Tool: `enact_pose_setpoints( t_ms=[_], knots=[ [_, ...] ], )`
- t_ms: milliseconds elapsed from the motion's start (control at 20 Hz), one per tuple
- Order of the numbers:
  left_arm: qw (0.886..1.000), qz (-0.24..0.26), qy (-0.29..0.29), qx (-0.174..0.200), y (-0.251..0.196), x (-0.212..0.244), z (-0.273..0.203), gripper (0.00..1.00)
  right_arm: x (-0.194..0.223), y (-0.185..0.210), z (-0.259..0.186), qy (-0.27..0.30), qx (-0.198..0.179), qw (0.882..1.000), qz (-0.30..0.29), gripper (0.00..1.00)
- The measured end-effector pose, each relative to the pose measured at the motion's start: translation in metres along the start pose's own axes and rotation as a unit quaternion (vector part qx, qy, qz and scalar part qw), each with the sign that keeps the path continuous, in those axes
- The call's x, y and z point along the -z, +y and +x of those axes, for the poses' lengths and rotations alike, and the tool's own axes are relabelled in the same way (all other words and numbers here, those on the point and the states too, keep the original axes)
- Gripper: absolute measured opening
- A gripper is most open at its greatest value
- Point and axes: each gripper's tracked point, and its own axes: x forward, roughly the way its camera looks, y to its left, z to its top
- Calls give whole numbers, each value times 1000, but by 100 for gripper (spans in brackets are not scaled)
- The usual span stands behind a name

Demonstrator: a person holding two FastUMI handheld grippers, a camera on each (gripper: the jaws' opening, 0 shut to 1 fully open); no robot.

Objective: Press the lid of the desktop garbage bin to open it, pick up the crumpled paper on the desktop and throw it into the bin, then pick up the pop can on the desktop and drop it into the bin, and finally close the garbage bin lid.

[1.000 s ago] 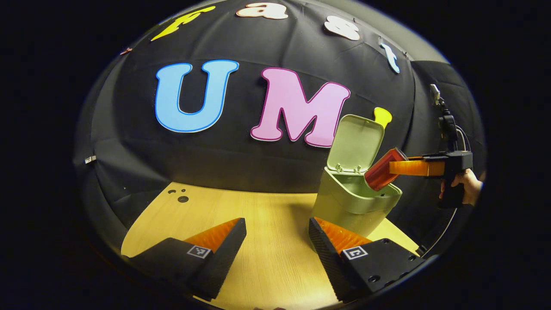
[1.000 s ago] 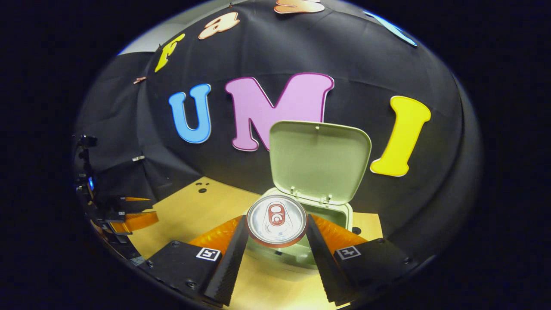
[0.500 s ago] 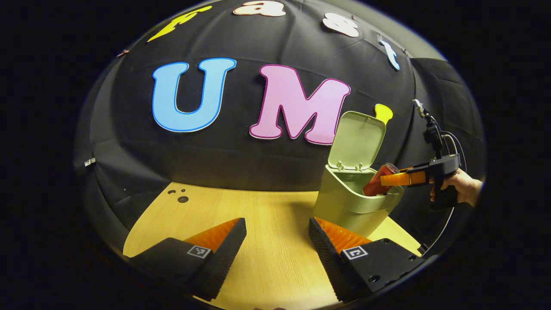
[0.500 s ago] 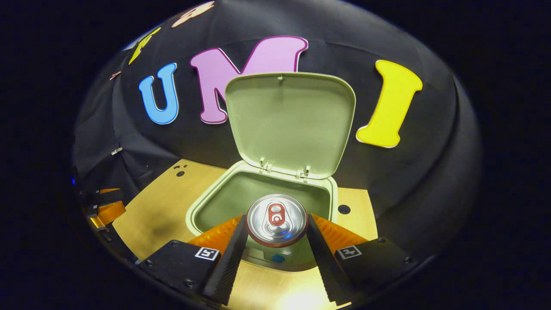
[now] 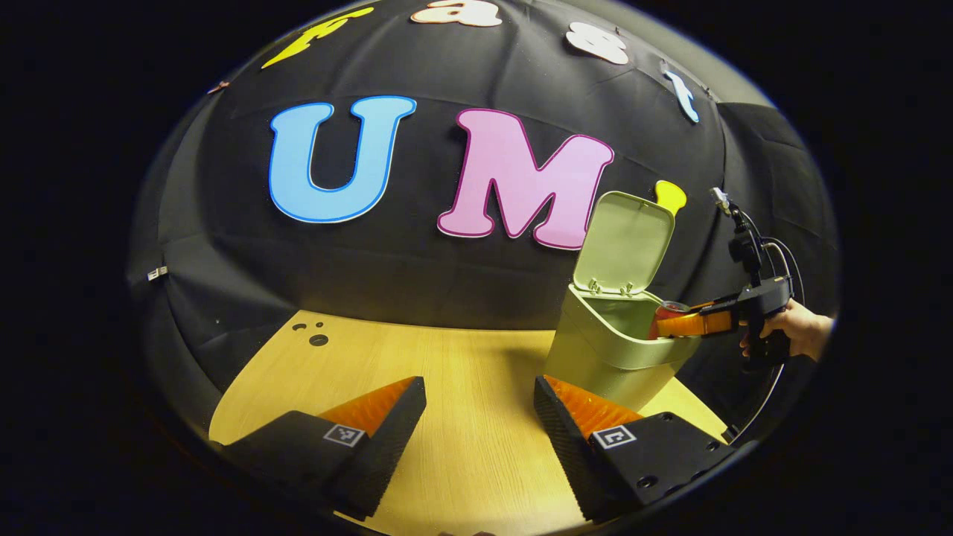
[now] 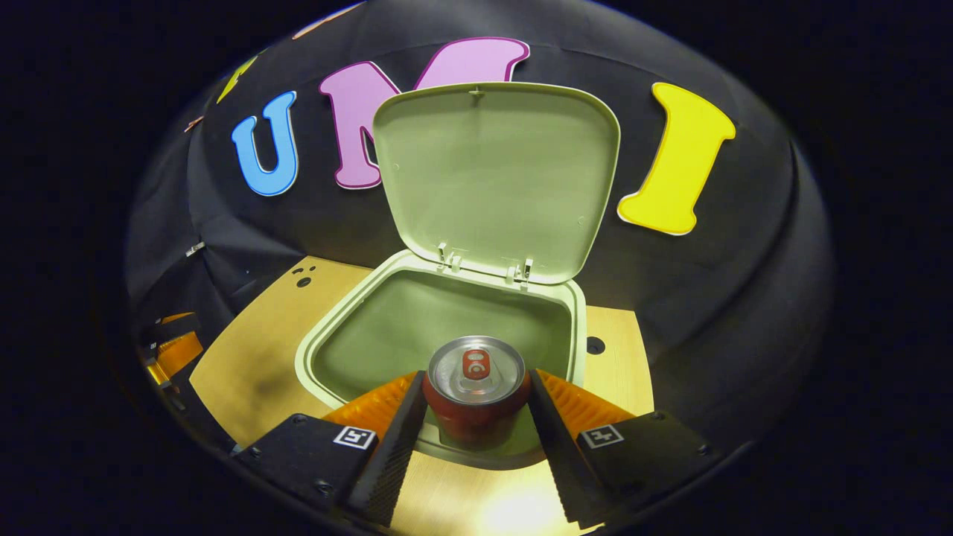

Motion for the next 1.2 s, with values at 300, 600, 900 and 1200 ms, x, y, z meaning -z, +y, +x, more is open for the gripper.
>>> enact_pose_setpoints(
  t_ms=[300, 600, 900, 1200],
  knots=[
    [1000, 1, -4, -3, 4, -2, -3, 95, -1, -1, -1, -4, 5, 1000, -5, 87],
    [1000, -2, -5, -9, 9, -2, -9, 95, -26, 8, -17, -47, -7, 999, 11, 89],
    [1000, -9, -7, -9, 9, -1, -14, 95, -94, 16, -46, -135, -5, 991, -4, 90],
    [1000, -10, -11, -8, 7, -1, -19, 95, -165, 20, -71, -209, -3, 978, -19, 96]
  ],
)
